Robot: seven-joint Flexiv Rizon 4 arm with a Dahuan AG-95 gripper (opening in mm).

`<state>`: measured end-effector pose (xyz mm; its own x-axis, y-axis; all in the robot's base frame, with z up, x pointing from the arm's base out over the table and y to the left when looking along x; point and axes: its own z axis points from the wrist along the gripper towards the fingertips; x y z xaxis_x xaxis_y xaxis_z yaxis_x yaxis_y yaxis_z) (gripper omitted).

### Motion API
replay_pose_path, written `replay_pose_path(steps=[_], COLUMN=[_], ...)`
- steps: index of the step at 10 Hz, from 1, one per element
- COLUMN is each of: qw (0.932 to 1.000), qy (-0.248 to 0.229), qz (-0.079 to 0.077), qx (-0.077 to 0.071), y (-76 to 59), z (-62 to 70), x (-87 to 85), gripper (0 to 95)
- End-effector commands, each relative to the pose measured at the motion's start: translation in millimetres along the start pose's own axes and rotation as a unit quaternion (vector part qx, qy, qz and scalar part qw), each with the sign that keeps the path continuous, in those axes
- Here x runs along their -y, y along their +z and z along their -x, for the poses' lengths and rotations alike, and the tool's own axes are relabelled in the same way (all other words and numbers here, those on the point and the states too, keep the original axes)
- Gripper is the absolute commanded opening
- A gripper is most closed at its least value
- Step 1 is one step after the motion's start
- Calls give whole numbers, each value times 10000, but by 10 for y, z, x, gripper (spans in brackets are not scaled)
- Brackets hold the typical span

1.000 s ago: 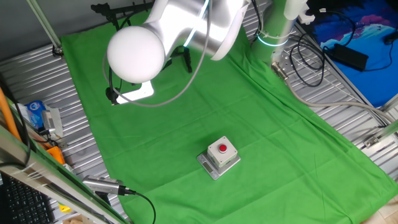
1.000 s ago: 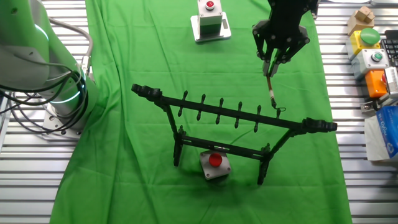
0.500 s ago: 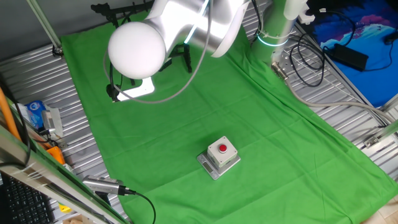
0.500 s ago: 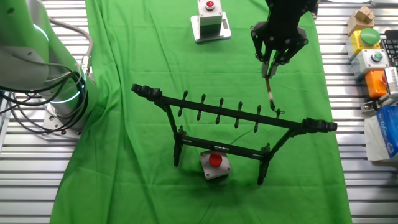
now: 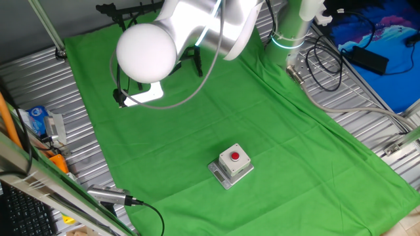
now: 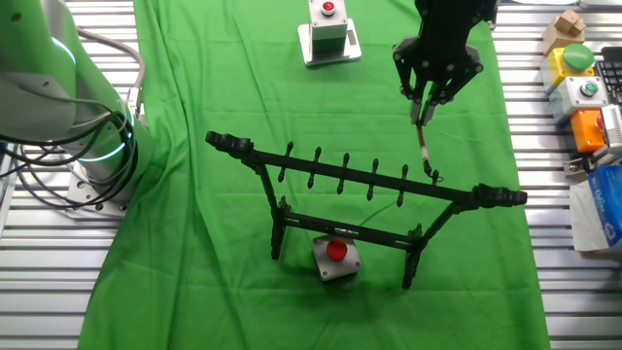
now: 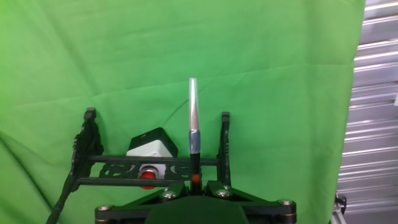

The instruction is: Place the brush on the pen rack

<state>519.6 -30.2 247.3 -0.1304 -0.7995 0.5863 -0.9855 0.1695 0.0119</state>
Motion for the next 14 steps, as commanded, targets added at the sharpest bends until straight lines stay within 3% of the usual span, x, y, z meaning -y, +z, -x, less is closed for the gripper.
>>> replay_pose_path(steps=[1, 7, 8, 9, 11, 12, 14], qw=[10000, 10000, 10000, 9999, 9998, 9998, 9997], qy=[7, 59, 3, -33, -60, -63, -51], qz=[3, -16, -11, -11, -8, -4, -23], qx=[30, 47, 98, 132, 173, 197, 221], y=[12, 26, 26, 26, 26, 26, 23], z=[14, 23, 24, 24, 24, 24, 26], x=[12, 21, 21, 21, 21, 21, 20], gripper=[0, 0, 380, 570, 570, 760, 760])
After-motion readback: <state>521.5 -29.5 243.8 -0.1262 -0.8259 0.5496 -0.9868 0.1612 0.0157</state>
